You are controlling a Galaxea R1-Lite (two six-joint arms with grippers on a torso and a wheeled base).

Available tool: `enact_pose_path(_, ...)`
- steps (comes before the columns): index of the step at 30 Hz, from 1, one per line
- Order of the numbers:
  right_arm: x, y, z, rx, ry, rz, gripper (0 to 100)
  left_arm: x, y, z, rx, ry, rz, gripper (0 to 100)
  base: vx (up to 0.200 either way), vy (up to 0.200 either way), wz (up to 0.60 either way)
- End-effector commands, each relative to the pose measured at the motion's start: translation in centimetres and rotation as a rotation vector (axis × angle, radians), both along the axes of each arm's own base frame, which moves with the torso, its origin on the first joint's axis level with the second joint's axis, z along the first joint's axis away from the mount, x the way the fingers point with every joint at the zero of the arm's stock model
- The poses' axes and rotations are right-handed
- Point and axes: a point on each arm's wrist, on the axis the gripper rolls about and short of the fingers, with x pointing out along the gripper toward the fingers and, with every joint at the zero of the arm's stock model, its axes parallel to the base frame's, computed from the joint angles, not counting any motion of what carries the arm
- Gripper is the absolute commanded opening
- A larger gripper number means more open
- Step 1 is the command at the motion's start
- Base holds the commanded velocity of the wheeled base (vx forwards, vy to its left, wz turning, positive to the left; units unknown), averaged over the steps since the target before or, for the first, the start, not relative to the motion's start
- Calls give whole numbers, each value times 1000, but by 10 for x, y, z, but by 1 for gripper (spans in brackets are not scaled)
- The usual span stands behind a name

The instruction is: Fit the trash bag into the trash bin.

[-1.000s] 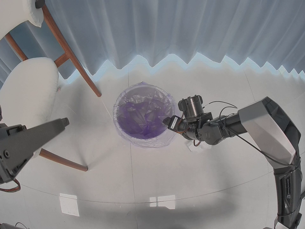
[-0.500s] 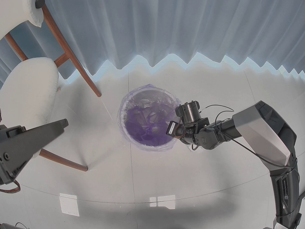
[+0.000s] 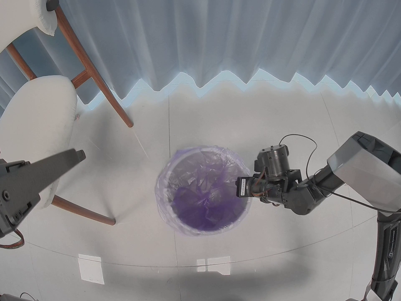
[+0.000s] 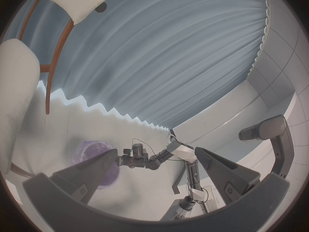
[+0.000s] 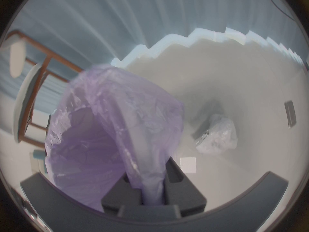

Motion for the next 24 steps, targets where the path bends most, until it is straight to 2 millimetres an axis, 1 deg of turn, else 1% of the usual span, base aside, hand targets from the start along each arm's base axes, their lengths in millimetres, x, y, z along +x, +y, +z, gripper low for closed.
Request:
enact_pose_path(1, -39, -49, 8, -12, -209, 219, 0, 6, 4, 1, 0, 11, 54, 100, 0, 0, 0)
enact_pose_path(2, -41, -53, 5, -17, -221, 244, 0, 9, 4, -1, 8, 28, 66, 100, 0, 0, 0)
enact_pose_path(4, -48, -59, -3, -52, -238, 312, 0, 23, 5, -6, 35, 80, 125, 100, 0, 0, 0)
enact_pose_path(5, -48, -59, -4, -54, -239, 317, 0, 24, 6, -7, 37, 83, 129, 100, 0, 0, 0)
enact_pose_path(6, -52, -61, -7, -74, -246, 354, 0, 30, 9, -9, 45, 101, 169, 100, 0, 0, 0)
enact_pose_path(9, -52, -60, -7, -81, -265, 372, 0, 36, 11, -12, 54, 124, 200, 100, 0, 0, 0)
enact_pose_path(10, -51, -59, -8, -82, -286, 390, 0, 42, 11, -18, 73, 164, 213, 100, 0, 0, 0)
enact_pose_path(11, -50, -59, -8, -82, -288, 392, 0, 42, 11, -19, 77, 171, 215, 100, 0, 0, 0)
enact_pose_path(12, -48, -58, -14, -99, -308, 423, 0, 50, 11, -25, 101, 220, 233, 100, 0, 0, 0)
enact_pose_path(13, -48, -58, -16, -103, -310, 427, 0, 51, 12, -26, 104, 227, 236, 100, 0, 0, 0)
enact_pose_path(15, -45, -56, -30, -152, -332, 461, 0, 57, 11, -30, 114, 250, 244, 100, 0, 0, 0)
enact_pose_path(16, -44, -56, -37, -166, -334, 472, 0, 57, 11, -31, 117, 254, 245, 100, 0, 0, 0)
enact_pose_path(19, -40, -52, -49, -171, -348, 481, 0, 57, 11, -32, 121, 256, 245, 100, 0, 0, 0)
enact_pose_path(24, -32, -45, -55, -138, -380, 532, 0, 56, 10, -33, 123, 259, 240, 100, 0, 0, 0)
